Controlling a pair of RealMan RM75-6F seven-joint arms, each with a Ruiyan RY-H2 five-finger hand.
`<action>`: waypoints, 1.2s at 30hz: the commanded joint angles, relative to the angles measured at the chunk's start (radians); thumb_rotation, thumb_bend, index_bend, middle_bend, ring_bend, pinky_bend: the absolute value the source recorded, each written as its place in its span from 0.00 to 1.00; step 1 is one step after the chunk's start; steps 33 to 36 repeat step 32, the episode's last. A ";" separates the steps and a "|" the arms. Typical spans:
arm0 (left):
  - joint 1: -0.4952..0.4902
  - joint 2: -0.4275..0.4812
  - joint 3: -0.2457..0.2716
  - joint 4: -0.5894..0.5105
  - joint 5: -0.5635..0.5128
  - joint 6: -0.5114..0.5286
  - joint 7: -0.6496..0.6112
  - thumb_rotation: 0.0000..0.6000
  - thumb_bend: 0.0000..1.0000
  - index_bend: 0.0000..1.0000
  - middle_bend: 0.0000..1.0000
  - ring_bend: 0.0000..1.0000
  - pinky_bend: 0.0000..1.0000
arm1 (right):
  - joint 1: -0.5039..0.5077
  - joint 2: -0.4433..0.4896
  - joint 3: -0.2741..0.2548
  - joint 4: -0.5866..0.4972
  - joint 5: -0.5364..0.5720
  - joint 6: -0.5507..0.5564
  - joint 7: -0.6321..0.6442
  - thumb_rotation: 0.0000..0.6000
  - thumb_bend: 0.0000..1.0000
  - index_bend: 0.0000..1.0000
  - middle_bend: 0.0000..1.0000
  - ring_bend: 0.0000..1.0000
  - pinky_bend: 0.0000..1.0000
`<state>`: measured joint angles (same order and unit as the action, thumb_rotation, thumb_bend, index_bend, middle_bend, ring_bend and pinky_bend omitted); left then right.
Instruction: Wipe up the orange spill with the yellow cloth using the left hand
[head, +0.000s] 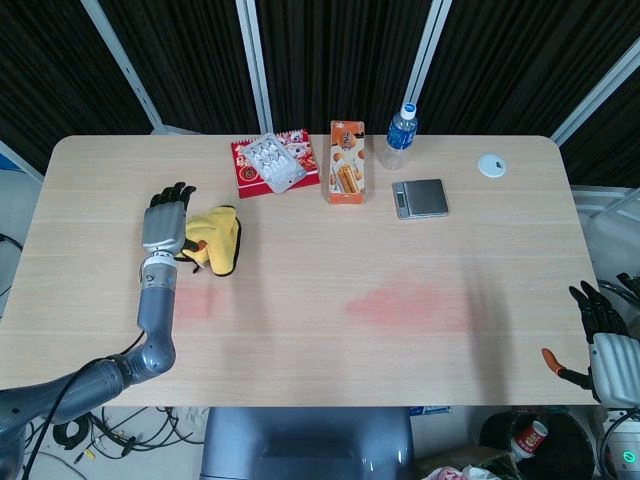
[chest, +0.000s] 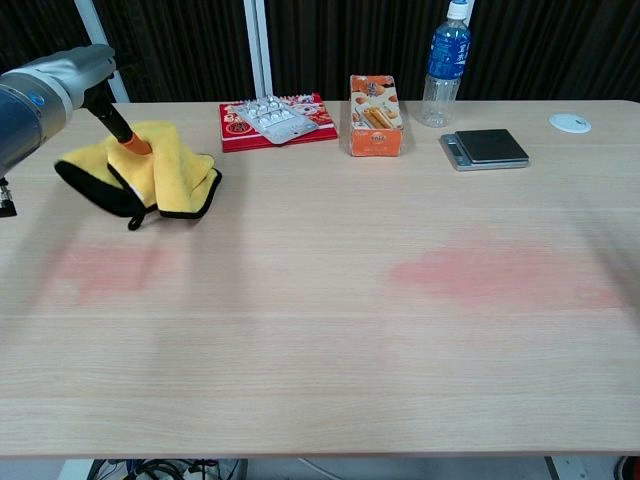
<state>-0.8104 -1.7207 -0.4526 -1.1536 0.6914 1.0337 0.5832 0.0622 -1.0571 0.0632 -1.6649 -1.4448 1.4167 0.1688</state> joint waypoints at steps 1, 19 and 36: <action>0.008 0.016 -0.002 -0.025 -0.010 0.019 0.001 1.00 0.03 0.01 0.00 0.00 0.03 | 0.000 0.000 0.000 0.000 0.000 -0.001 0.002 1.00 0.17 0.00 0.00 0.00 0.13; 0.278 0.319 0.139 -0.431 0.215 0.184 -0.204 1.00 0.02 0.00 0.00 0.00 0.02 | 0.001 0.004 0.000 0.005 0.004 -0.005 -0.007 1.00 0.17 0.00 0.00 0.00 0.13; 0.594 0.544 0.485 -0.592 0.663 0.454 -0.374 1.00 0.01 0.00 0.00 0.00 0.00 | 0.000 0.000 -0.001 0.009 0.009 0.003 -0.079 1.00 0.14 0.00 0.00 0.00 0.13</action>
